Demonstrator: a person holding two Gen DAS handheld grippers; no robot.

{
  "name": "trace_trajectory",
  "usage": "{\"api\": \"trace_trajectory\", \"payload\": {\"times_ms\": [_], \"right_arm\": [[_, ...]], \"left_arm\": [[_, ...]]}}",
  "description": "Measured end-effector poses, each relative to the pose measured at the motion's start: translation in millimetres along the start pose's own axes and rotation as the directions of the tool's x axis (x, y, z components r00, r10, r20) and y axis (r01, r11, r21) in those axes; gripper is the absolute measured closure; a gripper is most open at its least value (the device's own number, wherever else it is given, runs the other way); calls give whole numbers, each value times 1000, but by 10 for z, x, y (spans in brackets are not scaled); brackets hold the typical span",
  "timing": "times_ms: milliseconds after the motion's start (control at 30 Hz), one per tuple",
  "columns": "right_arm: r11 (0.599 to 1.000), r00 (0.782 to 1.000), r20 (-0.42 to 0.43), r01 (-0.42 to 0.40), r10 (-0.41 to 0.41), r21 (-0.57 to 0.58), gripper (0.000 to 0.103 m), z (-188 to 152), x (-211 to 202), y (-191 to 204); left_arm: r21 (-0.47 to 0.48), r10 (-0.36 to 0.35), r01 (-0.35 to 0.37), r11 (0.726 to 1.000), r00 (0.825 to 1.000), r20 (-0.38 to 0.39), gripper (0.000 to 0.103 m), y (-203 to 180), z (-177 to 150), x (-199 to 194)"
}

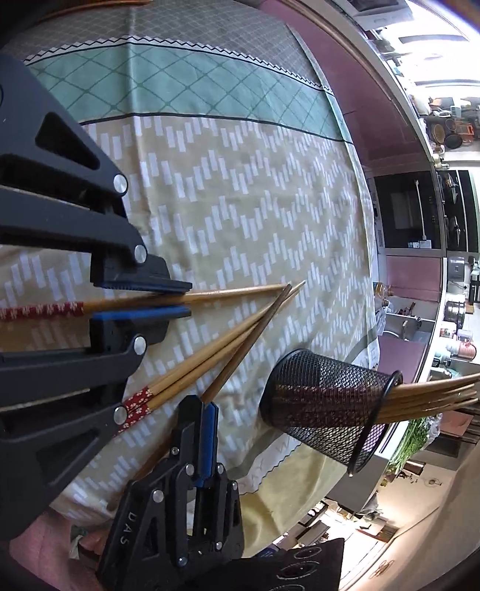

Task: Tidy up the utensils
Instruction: 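Close the left and right grippers each on a loose chopstick, then lift the chopsticks with both grippers and raise them over the mesh cup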

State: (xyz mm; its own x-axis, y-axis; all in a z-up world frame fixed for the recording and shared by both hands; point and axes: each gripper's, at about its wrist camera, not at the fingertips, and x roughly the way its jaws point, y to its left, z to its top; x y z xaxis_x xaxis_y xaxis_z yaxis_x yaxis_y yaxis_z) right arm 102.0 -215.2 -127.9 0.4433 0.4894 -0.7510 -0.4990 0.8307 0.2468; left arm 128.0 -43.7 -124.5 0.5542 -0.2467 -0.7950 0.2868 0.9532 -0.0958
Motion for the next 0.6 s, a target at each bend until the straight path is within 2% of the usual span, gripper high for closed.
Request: {"api": "trace_trajectory", "payload": {"times_ms": [167,333,600], "right_arm": [[1000,1000,11,-7,7,14,97,18,-12,-11],[999,999,29,-24,23,25,97,15,-68,-29],[1000,1000,9,-24,24,14,96,13,-26,-13]], "left_arm": [[-27,-7,8,1000,1000,16,95,45,1,-48],[-9,-42,42,999,999,26,95,6,-20,-122],[15,-78,78,997,997,-14,95,-74,-46,-23]]}}
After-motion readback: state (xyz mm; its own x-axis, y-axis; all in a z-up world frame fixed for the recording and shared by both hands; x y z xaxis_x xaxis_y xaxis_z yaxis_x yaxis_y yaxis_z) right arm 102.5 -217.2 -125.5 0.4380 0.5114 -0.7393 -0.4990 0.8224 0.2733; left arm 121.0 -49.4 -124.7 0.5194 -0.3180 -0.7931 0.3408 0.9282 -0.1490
